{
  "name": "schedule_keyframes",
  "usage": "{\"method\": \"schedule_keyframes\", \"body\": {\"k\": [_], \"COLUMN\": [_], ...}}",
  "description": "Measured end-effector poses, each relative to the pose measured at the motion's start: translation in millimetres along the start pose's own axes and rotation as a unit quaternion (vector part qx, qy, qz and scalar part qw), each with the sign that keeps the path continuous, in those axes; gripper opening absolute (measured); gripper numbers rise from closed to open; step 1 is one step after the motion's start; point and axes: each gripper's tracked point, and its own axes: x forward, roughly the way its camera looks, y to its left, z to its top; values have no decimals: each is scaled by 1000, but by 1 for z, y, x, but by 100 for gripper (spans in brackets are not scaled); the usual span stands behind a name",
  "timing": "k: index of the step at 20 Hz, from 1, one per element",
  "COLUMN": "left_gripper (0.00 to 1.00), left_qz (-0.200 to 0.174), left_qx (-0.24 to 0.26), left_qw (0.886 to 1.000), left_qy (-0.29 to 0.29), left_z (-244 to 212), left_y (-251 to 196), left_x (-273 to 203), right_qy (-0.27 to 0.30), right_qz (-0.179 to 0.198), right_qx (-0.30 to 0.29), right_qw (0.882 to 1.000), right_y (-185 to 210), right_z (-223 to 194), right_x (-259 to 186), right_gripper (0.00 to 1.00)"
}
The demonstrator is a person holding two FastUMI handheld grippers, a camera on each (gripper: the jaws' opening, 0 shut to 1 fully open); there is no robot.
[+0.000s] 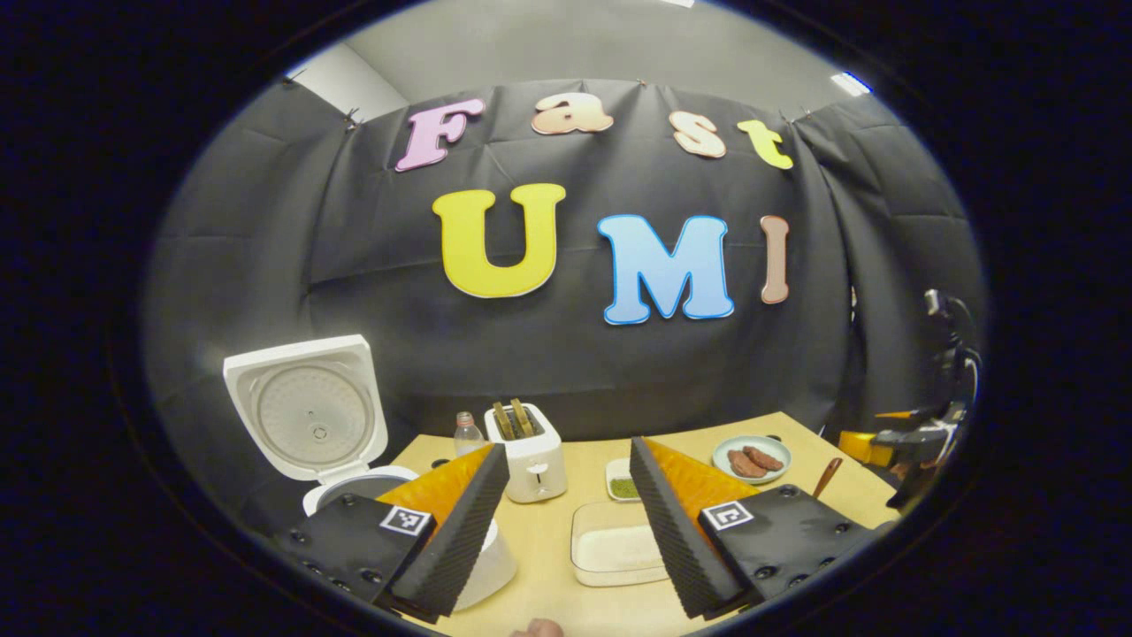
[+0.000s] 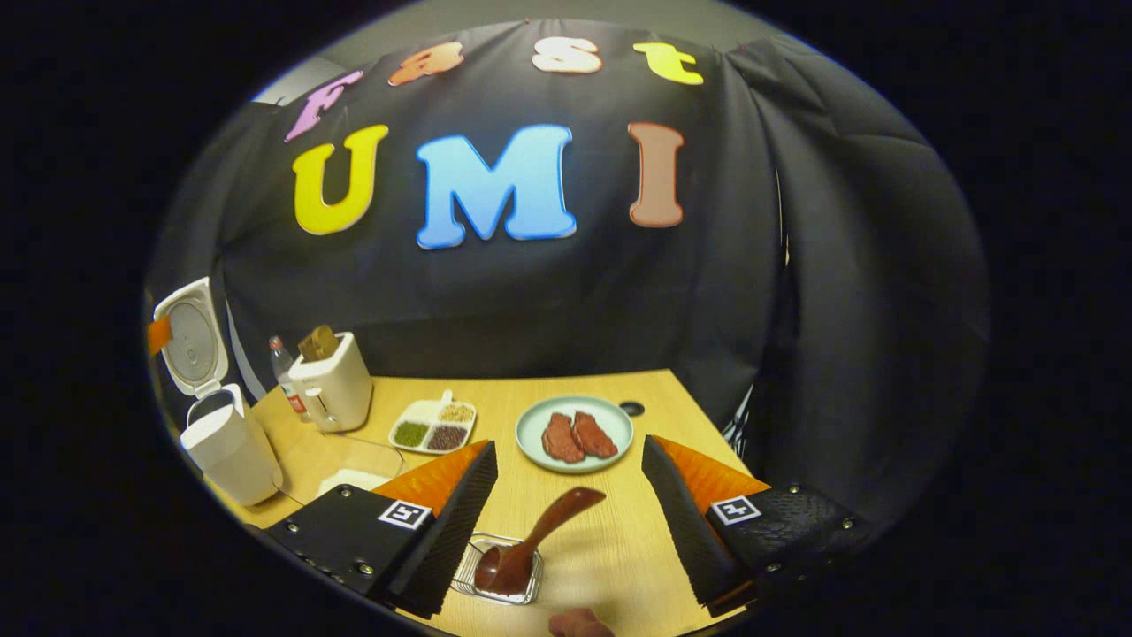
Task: Close the left gripper, press the button to open the rice cooker; take a wooden spoon from the chopstick holder with the right hand, scoop a spoonful of rice and pour it into the rice cooker, then put the wooden spoon back into the chopstick holder.
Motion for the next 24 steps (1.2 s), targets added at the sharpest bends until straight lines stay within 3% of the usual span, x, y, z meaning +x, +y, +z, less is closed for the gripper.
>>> {"method": "schedule_keyframes", "body": {"k": [3,6,9,12,16,19,21,24], "left_gripper": [96,96,96,96,95,97,95,96], "left_qz": [8,32,92,183,296,345,377,382], "left_qx": [-11,-10,-21,-30,-39,-64,-46,-68], "left_qw": [1000,999,996,983,953,935,923,920], "left_qy": [7,0,-12,-20,-45,-59,-61,-45], "left_z": [4,24,53,77,109,128,137,133], "left_y": [12,36,78,138,213,254,285,323], "left_x": [7,12,14,18,27,44,57,91], "right_qy": [-55,-78,-91,-91,-71,-63,-58,-50], "right_qz": [20,31,51,70,85,87,87,90], "right_qx": [17,18,16,11,5,13,15,12], "right_qw": [998,996,994,993,994,994,994,995], "right_y": [24,42,62,80,93,96,95,96], "right_z": [61,94,110,110,97,93,90,86], "right_x": [-20,-28,-31,-28,-14,-8,-2,8], "right_gripper": [99,99,99,99,99,99,99,99]}}
